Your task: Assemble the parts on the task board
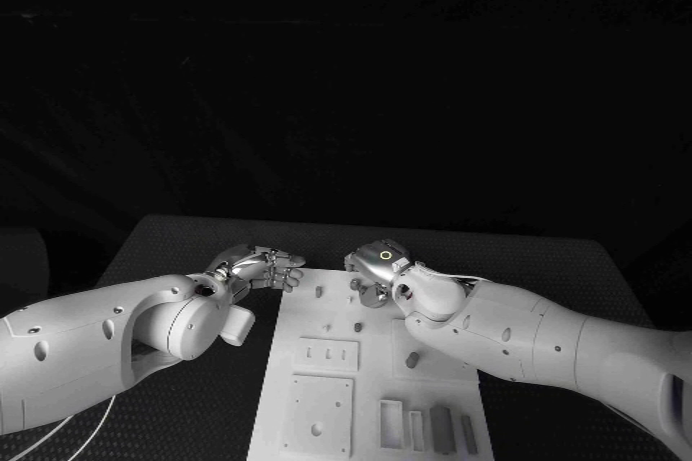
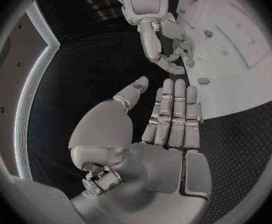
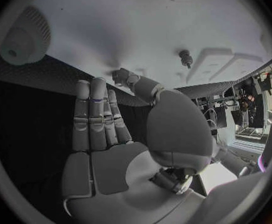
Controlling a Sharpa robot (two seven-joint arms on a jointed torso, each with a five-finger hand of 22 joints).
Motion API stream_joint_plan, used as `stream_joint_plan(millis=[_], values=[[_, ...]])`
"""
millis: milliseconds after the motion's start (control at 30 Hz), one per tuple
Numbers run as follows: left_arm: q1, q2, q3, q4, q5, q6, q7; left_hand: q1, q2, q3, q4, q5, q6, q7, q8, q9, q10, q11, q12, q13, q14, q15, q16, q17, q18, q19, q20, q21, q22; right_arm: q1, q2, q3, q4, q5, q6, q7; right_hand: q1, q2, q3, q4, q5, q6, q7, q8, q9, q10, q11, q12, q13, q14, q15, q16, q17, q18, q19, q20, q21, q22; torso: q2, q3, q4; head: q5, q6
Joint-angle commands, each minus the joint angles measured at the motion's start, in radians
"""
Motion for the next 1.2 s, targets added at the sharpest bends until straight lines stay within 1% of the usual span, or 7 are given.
stream_joint_plan(millis=[33, 367, 500, 733, 800, 933, 1200], values=[[0.001, 0.0, 0.001, 0.003, 0.001, 0.009, 0.003, -0.009, 0.0, 0.001, 0.005, -0.004, 0.002, 0.007, -0.004, 0.001, 0.004, 0.0, -0.004, 0.001, 0.004, 0.003, -0.004, 0.002, 0.019, -0.008, -0.002, 0.005, 0.018, 0.004, -0.01, 0.0, 0.01, 0.02, -0.036, -0.009, -0.016, 0.0, -0.011, -0.001, -0.002, -0.009, 0.002, -0.006, -0.002, -0.014, 0.0, -0.002, -0.006, -0.002, 0.011, -0.002, 0.002, 0.031, -0.007, -0.001, -0.005, 0.002, 0.0, 0.0008, -0.0002, 0.002, 0.002], [0.002, -0.009, 0.001, 0.005, 0.001, 0.009, 0.007, -0.006, -0.001, 0.003, 0.003, -0.006, 0.001, 0.006, -0.005, 0.001, 0.004, 0.0, -0.006, 0.002, 0.003, 0.002, -0.005, 0.003, 0.02, -0.009, -0.002, 0.005, 0.018, 0.033, -0.116, 0.025, 0.143, 0.081, -0.056, -0.016, -0.03, 0.0, -0.018, -0.005, -0.002, -0.009, 0.0, 0.0, 0.001, -0.017, 0.001, 0.004, -0.02, -0.002, 0.012, -0.001, 0.006, 0.031, -0.007, -0.002, -0.006, 0.004, 0.0, 0.0018, -0.0039, -0.004, 0.013], [0.002, -0.024, 0.001, 0.015, 0.001, 0.028, 0.025, -0.009, -0.004, 0.002, 0.003, -0.007, 0.002, 0.007, -0.005, 0.002, 0.004, 0.001, -0.007, 0.002, 0.003, 0.003, -0.006, 0.003, 0.02, -0.01, -0.001, 0.006, 0.018, 0.048, -0.188, 0.053, 0.209, 0.146, -0.048, -0.001, -0.08, 0.0, -0.06, 0.013, -0.002, -0.026, -0.039, -0.002, 0.001, 0.065, -0.028, 0.042, -0.008, 0.046, -0.016, 0.036, 0.025, 0.031, 0.043, -0.02, 0.03, 0.021, 0.001, 0.0022, -0.0065, -0.01, 0.02], [0.005, -0.024, 0.001, 0.013, 0.001, 0.022, 0.026, -0.012, -0.008, 0.0, 0.004, -0.008, 0.0, 0.007, -0.006, 0.002, 0.003, 0.001, -0.01, 0.002, 0.002, 0.004, -0.008, 0.004, 0.019, -0.012, -0.001, 0.005, 0.018, 0.078, -0.28, 0.055, 0.222, 0.181, 0.079, -0.011, -0.106, 0.001, -0.102, 0.011, -0.003, -0.016, -0.018, 0.009, 0.005, 0.141, -0.048, 0.082, 0.011, 0.054, -0.036, 0.052, 0.036, 0.031, 0.051, -0.033, 0.042, 0.033, 0.001, 0.0025, -0.0179, -0.012, 0.026], [0.005, -0.024, 0.001, 0.011, 0.001, 0.023, 0.026, -0.011, -0.008, 0.001, 0.003, -0.007, 0.0, 0.007, -0.007, 0.002, 0.003, 0.001, -0.01, 0.003, 0.002, 0.004, -0.008, 0.005, 0.02, -0.012, -0.001, 0.005, 0.018, 0.078, -0.285, 0.055, 0.212, 0.217, 0.117, -0.003, -0.135, 0.0, -0.172, -0.011, 0.001, -0.032, -0.021, 0.001, 0.003, 0.295, -0.087, 0.203, 0.085, 0.046, -0.068, 0.063, 0.047, 0.03, 0.043, -0.034, 0.049, 0.043, 0.001, 0.0046, -0.0194, -0.013, 0.028], [0.005, -0.027, 0.001, 0.008, 0.001, 0.024, 0.025, -0.01, -0.007, 0.002, 0.002, -0.007, 0.0, 0.007, -0.007, 0.003, 0.003, 0.001, -0.011, 0.003, 0.002, 0.004, -0.009, 0.005, 0.02, -0.013, -0.001, 0.006, 0.018, 0.078, -0.299, 0.055, 0.198, 0.256, 0.174, 0.011, -0.102, 0.001, -0.25, -0.001, -0.001, -0.028, -0.022, 0.004, 0.004, 0.135, -0.101, 0.519, 0.379, 0.001, -0.072, 0.207, 0.173, 0.031, 0.041, -0.048, 0.138, 0.069, 0.003, 0.008, -0.0215, -0.012, 0.027], [0.005, -0.027, 0.001, 0.002, -0.003, 0.022, 0.022, -0.008, -0.007, 0.003, 0.0, -0.006, 0.0, 0.007, -0.007, 0.003, 0.003, 0.001, -0.012, 0.003, 0.002, 0.004, -0.009, 0.006, 0.02, -0.013, -0.001, 0.006, 0.019, 0.073, -0.278, 0.055, 0.127, 0.317, 0.231, 0.049, -0.086, 0.006, -0.213, 0.029, -0.002, -0.015, -0.038, 0.007, 0.003, -0.019, -0.106, 1.051, 0.79, 0.009, -0.092, 0.439, 0.309, 0.031, 0.067, -0.095, 0.352, 0.07, 0.002, 0.0089, -0.0236, -0.021, 0.024]])
